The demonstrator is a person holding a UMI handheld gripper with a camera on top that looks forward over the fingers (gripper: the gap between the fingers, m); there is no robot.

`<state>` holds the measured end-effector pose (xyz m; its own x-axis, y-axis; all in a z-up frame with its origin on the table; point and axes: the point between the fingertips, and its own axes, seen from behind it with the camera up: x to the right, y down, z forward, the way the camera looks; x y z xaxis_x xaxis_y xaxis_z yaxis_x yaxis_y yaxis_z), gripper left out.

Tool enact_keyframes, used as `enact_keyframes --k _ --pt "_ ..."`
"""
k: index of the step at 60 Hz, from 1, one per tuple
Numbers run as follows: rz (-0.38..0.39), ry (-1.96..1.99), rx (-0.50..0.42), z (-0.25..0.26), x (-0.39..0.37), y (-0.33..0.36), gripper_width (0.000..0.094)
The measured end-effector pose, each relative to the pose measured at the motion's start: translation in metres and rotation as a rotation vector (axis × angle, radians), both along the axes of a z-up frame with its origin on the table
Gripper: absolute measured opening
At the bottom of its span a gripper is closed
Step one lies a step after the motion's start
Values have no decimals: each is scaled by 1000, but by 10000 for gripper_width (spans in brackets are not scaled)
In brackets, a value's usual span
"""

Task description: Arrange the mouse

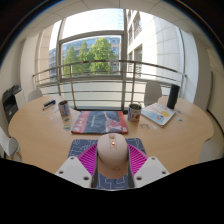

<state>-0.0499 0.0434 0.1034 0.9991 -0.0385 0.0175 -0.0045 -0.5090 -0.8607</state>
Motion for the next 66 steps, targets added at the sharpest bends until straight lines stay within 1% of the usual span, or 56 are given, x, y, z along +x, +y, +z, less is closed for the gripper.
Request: enact_keyframes --k 6,9,10,13,17,19,21,24,26,27,31,35,46,55,66 --pt "15 6 -100 -57 -5 20 415" --pt "35 1 -141 -77 -9 22 428" --pt "39 4 -151 -102 -6 33 445" --pt "42 4 -168 -105 -11 27 476" --pt "52 -3 -202 -114 -10 26 547" --pt "55 -7 -207 -114 -10 24 607" --pt "57 -13 -194 -109 -11 23 700" --pt "65 -28 -185 -100 -12 19 866" --pt "64 -42 -179 -92 -11 15 828" --pt "59 -48 -174 -87 -10 13 826" --pt "54 -53 -155 -68 -12 0 860" --pt "38 -51 -134 -47 -15 -17 845" --pt "0 -68 -72 17 -28 -90 846" --pt "-21 -87 -51 46 -42 -154 846" --pt "-23 -94 -37 64 -61 -218 849"
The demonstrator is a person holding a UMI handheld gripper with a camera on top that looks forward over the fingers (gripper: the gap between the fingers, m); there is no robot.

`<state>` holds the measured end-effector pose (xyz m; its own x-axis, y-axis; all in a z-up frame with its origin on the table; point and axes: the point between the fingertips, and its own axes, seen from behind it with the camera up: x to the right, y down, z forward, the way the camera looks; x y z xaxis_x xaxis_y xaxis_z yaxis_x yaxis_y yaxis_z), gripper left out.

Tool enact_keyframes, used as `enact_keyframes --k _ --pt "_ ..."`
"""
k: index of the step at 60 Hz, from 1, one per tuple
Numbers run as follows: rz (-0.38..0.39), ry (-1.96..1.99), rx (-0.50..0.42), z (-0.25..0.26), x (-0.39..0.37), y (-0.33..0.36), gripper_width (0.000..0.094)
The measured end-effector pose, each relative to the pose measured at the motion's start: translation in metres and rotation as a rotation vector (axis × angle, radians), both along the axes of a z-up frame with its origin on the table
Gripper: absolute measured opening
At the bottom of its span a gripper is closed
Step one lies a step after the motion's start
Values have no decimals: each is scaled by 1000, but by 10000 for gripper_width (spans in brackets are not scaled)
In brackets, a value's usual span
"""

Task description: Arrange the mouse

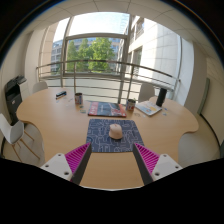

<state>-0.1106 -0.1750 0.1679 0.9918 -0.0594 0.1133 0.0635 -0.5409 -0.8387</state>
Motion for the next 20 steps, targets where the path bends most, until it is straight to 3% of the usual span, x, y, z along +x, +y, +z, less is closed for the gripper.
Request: enact_keyframes --k 20 --pt "-4 -15 14 18 -10 -43 845"
